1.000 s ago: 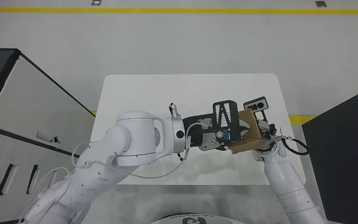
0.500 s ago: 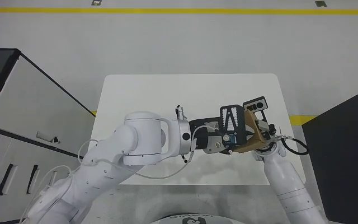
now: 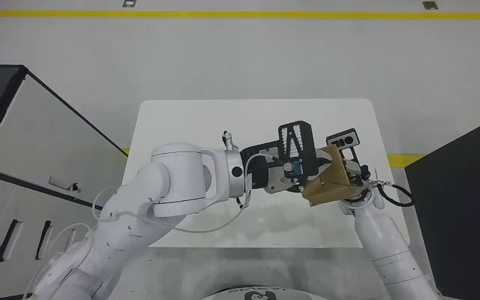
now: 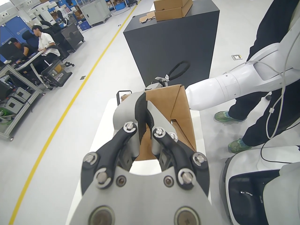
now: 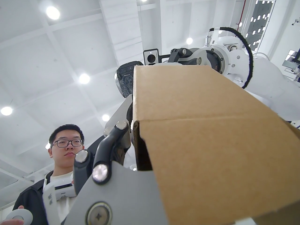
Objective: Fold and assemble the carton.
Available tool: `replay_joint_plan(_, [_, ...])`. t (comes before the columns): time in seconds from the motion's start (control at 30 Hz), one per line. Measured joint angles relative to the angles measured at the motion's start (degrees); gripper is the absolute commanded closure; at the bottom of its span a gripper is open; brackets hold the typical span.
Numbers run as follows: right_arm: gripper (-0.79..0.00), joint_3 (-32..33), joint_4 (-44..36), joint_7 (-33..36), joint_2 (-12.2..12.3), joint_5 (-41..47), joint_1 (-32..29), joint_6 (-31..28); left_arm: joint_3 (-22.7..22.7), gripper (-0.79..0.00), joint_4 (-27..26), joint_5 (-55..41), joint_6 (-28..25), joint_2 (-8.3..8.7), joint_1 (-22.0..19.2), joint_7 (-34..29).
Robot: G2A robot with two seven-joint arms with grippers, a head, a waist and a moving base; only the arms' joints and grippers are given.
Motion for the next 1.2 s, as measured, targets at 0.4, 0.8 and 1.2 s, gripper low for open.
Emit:
replay_joint_plan(0.4, [0.0, -0.1, 0.7, 0.0, 0.3, -0.7, 0.3, -0.5, -0.8, 0.0, 0.4, 0.1, 0.6, 0.18, 1.0, 1.4])
replay_joint_plan(0.8, [0.0, 0.1, 1.0, 0.0, 0.6, -0.5, 0.1, -0.6, -2.7, 0.0, 0.2, 0.8, 1.9, 0.45, 2.5, 3.3])
replay_joint_plan(1.2, [0.0, 0.8, -1.6, -0.5, 0.2, -0.5, -0.3, 0.5, -4.1, 0.0, -0.7, 0.9, 2.3, 0.54, 4.0, 7.5])
